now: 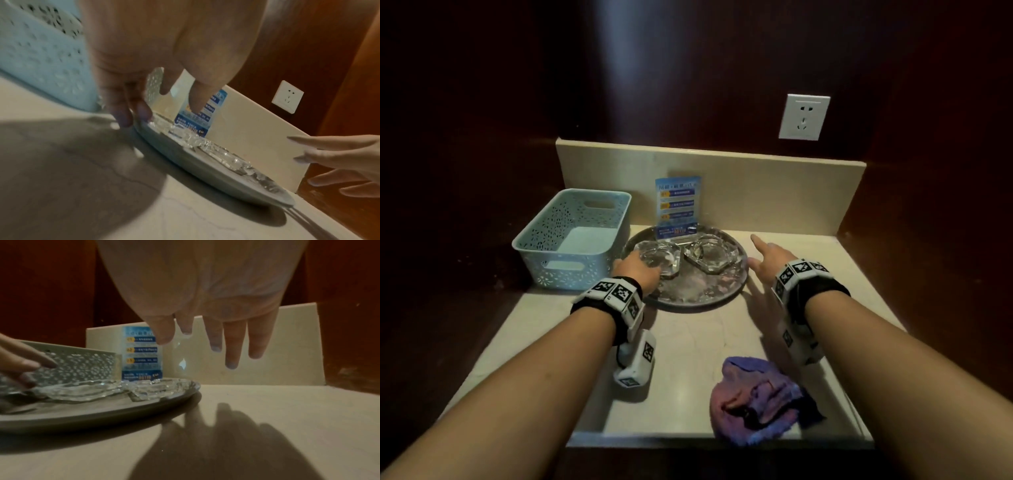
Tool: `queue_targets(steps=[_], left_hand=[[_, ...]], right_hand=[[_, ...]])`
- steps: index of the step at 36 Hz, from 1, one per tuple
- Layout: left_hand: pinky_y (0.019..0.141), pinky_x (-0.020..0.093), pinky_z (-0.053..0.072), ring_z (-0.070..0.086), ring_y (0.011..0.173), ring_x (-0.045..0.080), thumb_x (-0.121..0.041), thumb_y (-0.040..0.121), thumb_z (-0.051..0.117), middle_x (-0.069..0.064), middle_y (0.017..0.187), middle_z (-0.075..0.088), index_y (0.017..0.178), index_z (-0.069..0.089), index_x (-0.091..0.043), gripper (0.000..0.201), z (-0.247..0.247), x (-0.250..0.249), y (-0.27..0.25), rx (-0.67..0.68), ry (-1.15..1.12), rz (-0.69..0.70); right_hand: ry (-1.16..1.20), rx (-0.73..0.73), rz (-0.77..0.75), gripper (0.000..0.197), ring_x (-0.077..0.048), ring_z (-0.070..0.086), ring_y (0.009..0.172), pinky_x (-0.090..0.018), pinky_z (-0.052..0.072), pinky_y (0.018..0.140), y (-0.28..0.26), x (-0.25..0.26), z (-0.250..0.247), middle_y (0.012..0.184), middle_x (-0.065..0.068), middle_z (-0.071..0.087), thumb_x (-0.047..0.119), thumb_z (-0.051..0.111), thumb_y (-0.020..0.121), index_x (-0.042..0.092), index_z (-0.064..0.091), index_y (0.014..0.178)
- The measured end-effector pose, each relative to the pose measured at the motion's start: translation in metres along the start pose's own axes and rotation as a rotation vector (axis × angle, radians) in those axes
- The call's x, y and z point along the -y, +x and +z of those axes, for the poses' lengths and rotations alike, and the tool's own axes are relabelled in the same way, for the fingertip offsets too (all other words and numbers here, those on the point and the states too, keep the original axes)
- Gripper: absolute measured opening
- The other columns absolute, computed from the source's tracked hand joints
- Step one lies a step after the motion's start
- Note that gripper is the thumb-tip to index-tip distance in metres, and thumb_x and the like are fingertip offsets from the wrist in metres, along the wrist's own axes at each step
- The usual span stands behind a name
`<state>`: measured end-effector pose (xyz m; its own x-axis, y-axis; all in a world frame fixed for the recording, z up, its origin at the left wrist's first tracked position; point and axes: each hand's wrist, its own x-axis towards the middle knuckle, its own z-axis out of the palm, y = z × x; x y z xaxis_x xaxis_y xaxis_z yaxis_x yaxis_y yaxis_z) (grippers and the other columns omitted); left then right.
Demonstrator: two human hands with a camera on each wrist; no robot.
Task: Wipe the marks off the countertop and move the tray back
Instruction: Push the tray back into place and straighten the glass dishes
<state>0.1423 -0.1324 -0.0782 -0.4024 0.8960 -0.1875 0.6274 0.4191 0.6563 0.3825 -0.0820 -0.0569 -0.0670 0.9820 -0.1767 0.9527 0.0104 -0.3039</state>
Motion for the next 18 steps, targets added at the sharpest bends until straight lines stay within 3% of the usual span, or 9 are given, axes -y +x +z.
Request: queue_targets(steps=[3,12,15,18], left_hand=[[0.115,0.045,0.029,0.034,0.136,0.036,-0.039,0.084,0.058,0.017,0.151,0.024,0.142,0.033,-0.026,0.065,0.004,0.004,0.013,0.031,0.019,-0.077],[0.117,0.048,0.022,0.024,0.14,0.038,-0.037,0.084,0.051,0.018,0.153,0.021,0.147,0.018,-0.029,0.071,0.011,-0.001,0.024,0.053,0.12,-0.141],[0.115,0.05,0.026,0.029,0.138,0.039,-0.028,0.083,0.05,0.017,0.153,0.022,0.147,0.019,-0.029,0.07,0.013,-0.005,0.023,0.06,0.015,-0.175],[0.109,0.048,0.038,0.045,0.128,0.038,-0.024,0.079,0.05,0.017,0.144,0.04,0.141,0.032,-0.022,0.065,0.015,-0.006,0.024,0.032,-0.089,-0.165]], right_hand=[[0.004,0.01,0.024,0.063,-0.032,0.04,0.136,-0.042,0.036,0.11,0.015,0.003,0.004,0.153,-0.013,0.033,0.039,0.044,0.098,0.031,0.013,0.152],[0.016,0.111,0.048,0.066,-0.033,0.043,0.134,-0.044,0.036,0.111,0.048,0.007,0.012,0.154,-0.012,0.034,0.039,0.044,0.098,0.031,0.008,0.153],[0.058,0.12,0.045,0.066,-0.032,0.045,0.133,-0.041,0.036,0.111,0.055,0.004,0.013,0.152,-0.01,0.038,0.033,0.047,0.097,0.031,0.011,0.152],[0.061,0.126,-0.005,0.065,-0.031,0.047,0.131,-0.038,0.038,0.108,0.061,0.0,0.015,0.149,-0.01,0.043,0.031,0.051,0.096,0.031,0.017,0.152]])
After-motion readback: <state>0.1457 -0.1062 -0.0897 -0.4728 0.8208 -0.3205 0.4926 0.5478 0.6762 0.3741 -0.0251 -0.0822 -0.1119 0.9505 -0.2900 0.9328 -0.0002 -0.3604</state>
